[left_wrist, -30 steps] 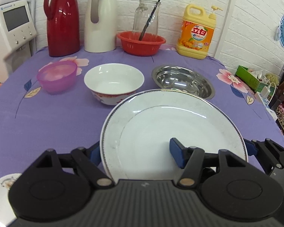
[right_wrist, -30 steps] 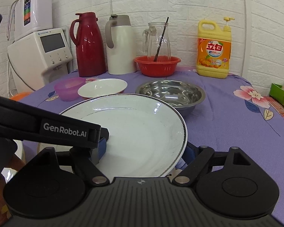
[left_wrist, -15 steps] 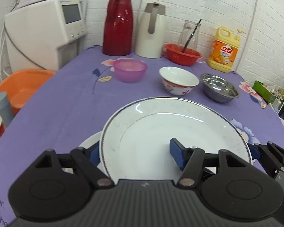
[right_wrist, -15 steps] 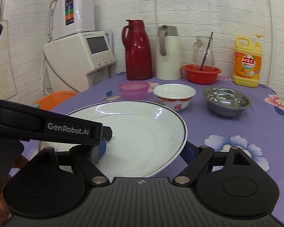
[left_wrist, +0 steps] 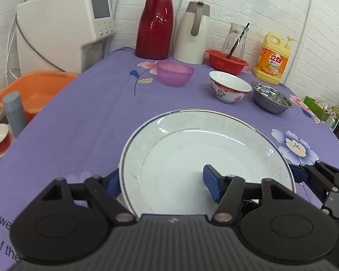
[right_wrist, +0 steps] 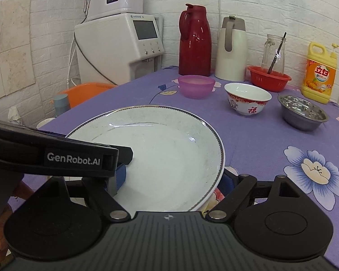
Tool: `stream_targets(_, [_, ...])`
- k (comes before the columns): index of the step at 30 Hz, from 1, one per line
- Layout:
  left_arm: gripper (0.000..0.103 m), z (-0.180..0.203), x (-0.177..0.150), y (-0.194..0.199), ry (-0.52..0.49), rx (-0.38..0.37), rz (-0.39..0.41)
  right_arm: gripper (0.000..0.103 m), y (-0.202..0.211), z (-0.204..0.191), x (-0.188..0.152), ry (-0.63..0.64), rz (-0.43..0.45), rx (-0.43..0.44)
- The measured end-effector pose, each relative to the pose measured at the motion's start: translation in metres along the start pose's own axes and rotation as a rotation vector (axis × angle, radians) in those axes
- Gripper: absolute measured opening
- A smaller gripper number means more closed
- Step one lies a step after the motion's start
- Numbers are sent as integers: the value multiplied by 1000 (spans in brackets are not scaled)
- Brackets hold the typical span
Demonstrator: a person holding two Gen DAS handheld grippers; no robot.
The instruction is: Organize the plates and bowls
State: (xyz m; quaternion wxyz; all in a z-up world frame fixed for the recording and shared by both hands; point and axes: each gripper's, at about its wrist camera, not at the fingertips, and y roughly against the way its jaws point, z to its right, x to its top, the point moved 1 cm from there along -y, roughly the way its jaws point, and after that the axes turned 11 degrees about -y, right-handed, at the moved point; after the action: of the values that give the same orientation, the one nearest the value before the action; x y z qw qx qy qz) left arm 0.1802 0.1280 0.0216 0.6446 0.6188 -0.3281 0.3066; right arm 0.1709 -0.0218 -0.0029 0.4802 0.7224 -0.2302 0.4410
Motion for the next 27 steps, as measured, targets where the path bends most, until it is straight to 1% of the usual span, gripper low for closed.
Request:
stream_targets(3, [67, 0, 2, 3, -17, 10, 16, 103, -1, 1, 0, 4, -4, -1])
stream_targets(7, [68, 8, 9, 16, -84, 24, 78, 103, -2, 4, -1, -20, -13, 12])
stream_targets(11, [68, 13, 16, 20, -106, 39, 101, 103, 1, 6, -4, -19, -12, 31])
stream_targets(13, [68, 14, 17, 20, -99, 34, 102, 103, 7, 8, -3, -26, 5, 41])
stream_targets(17, [68, 15, 20, 17, -83, 25, 91, 103, 17, 17, 1, -52, 59, 31])
stream_targets(23, [68, 26, 26, 8, -65, -3, 70, 103, 23, 47, 3, -115, 66, -10])
stream_targets(27, [68, 41, 31, 2, -77, -21, 66, 103, 29, 68, 3, -127, 68, -52])
